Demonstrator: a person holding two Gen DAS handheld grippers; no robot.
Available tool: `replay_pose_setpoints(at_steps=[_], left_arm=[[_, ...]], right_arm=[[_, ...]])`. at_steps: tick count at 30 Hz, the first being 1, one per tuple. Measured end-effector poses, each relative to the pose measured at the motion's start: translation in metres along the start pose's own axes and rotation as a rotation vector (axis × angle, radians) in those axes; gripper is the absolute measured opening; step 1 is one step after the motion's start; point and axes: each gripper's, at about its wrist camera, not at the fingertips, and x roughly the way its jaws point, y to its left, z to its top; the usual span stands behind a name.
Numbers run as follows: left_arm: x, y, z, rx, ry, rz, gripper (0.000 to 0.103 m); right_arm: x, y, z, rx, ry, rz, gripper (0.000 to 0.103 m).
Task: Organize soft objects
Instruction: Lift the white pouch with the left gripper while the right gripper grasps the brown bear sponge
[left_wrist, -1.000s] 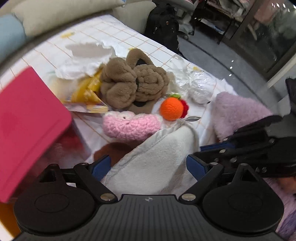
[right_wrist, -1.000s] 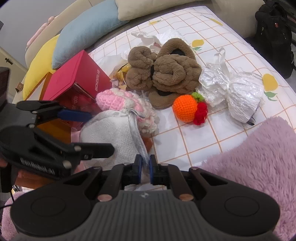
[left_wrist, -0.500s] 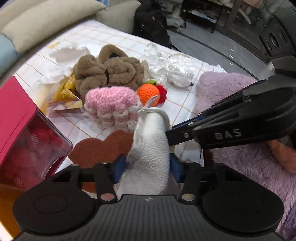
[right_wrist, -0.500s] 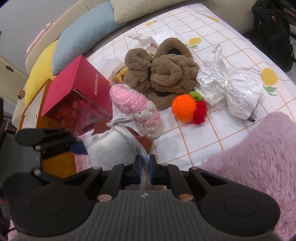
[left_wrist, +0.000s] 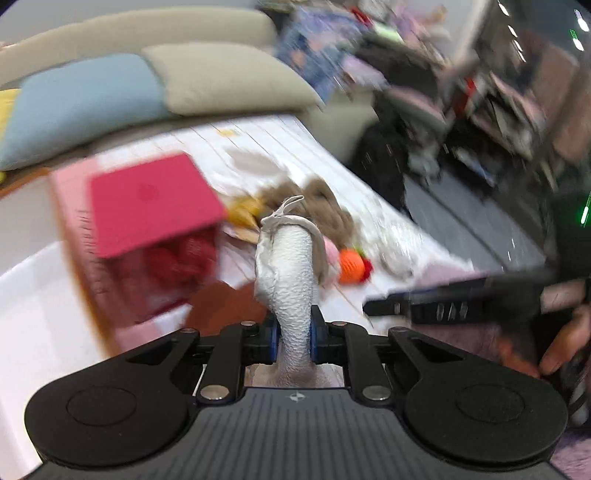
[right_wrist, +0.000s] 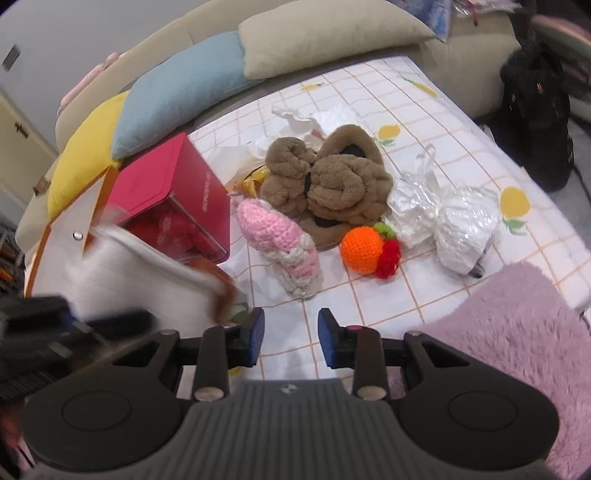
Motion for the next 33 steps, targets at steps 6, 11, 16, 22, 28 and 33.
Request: replay_pose_setpoints(at_steps=[6,11,16,22,28,33], left_arm=[[-0.053,0.027,0.010,-0.106,-0.131,0.072,0.016],[-0.084,0.047,0.012,-0.168,-0.203,0.170,0.016],[-0.104,0.073,0.004,-0.245,-0.248,0.265,0.016],[-0.117,0.105,-0.013,-0.345,-0.265,0.356,0.016],[-0.121,0.120,-0.025,-0.358,-0.258,0.421,0.016],[-0.127,0.127,-0.033,-0.377,-0.288,0.415,0.016]], right_arm=[[0.011,0.043,0.000,-0.214,0.014,0.029,0.057],[0.042,0.073,-0.001,-0.372,0.083,0.061,0.086],[0.091,0.084,-0.001,-0.454,0.241,0.027,0.086],[0.114,0.091,-0.002,-0.508,0.263,-0.025,0.079],[0.102,0.100,-0.002,-0.540,0.232,-0.047,0.071],[0.060,0.106,0.007,-0.473,0.169,-0.030,0.069]])
